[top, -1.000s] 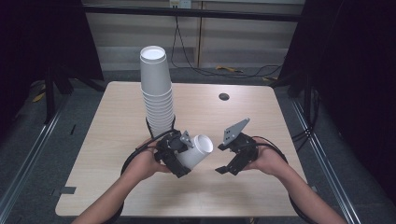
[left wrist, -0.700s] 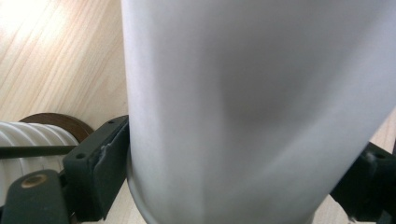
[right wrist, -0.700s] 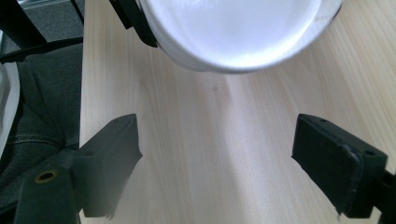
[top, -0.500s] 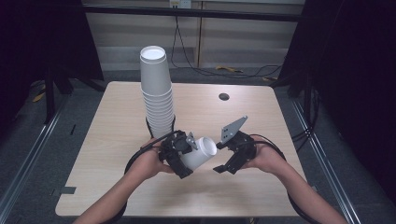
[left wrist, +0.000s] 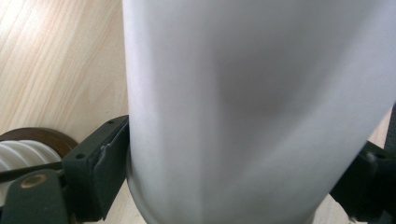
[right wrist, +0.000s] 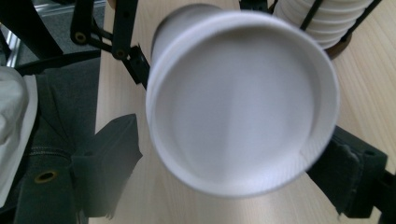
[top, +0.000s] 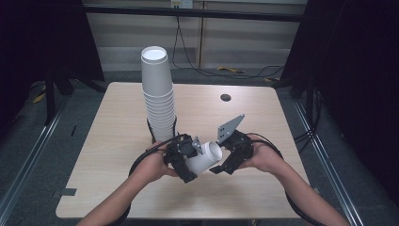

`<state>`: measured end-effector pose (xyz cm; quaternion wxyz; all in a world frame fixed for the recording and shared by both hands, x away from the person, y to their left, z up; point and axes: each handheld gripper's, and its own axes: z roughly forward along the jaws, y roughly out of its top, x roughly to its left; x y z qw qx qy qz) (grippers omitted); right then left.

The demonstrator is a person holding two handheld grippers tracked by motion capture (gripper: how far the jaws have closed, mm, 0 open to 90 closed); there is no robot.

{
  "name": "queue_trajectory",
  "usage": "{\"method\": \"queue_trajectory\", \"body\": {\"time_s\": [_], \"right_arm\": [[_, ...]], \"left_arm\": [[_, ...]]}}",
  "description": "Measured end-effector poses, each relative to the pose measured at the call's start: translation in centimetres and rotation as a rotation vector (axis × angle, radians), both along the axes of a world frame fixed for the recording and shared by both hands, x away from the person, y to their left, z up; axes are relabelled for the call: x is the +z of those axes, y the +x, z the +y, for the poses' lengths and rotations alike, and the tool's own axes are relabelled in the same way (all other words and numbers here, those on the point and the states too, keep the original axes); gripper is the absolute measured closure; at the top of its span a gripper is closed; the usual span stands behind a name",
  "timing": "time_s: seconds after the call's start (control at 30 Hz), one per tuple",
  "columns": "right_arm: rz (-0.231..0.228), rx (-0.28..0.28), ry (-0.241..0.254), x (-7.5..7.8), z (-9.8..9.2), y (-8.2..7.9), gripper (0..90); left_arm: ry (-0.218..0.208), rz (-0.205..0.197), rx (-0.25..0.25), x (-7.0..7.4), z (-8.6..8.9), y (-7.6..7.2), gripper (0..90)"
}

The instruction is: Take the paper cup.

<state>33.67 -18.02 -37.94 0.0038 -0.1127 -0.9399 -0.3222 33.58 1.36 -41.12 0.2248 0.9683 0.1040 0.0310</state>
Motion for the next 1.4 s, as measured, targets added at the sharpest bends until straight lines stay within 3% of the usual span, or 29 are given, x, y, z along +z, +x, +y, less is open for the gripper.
{"method": "queue_trajectory", "body": {"time_s": [0.33, 0.67, 0.87, 0.9, 0.93, 0.97, 1.13, 1.4], "right_arm": [[-0.006, 0.025, 0.008, 0.1, 1.2, 0.1, 17.7], [-0.008, 0.007, 0.010, -0.1, 1.1, 0.0, 22.1], [-0.003, -0.003, 0.004, 0.1, 1.1, 0.0, 22.5], [-0.002, -0.004, 0.011, 0.1, 1.1, 0.0, 22.5], [0.006, -0.011, 0.016, 0.1, 1.0, 0.0, 22.5], [0.007, -0.007, 0.024, 0.1, 0.9, 0.1, 22.5], [0.007, -0.011, 0.027, 0.0, 0.9, 0.1, 22.4], [0.005, -0.034, 0.047, 0.4, 0.0, 0.2, 22.3]], "left_arm": [[0.000, -0.007, -0.042, 0.1, -0.8, -0.2, 11.3], [-0.001, -0.010, -0.053, -0.1, -0.8, -0.2, 11.4], [-0.059, -0.026, -0.069, -0.4, -0.3, -0.1, 8.6], [-0.067, -0.003, -0.087, -0.4, -0.1, 0.1, 8.3], [-0.074, -0.006, -0.110, -0.4, -0.1, 0.3, 8.1], [-0.077, -0.012, -0.085, -0.4, 0.0, 0.1, 7.8], [-0.073, -0.021, -0.096, -0.6, 0.2, 0.2, 6.4], [-0.106, -0.018, -0.070, -0.7, 0.8, 0.6, 3.2]]}}
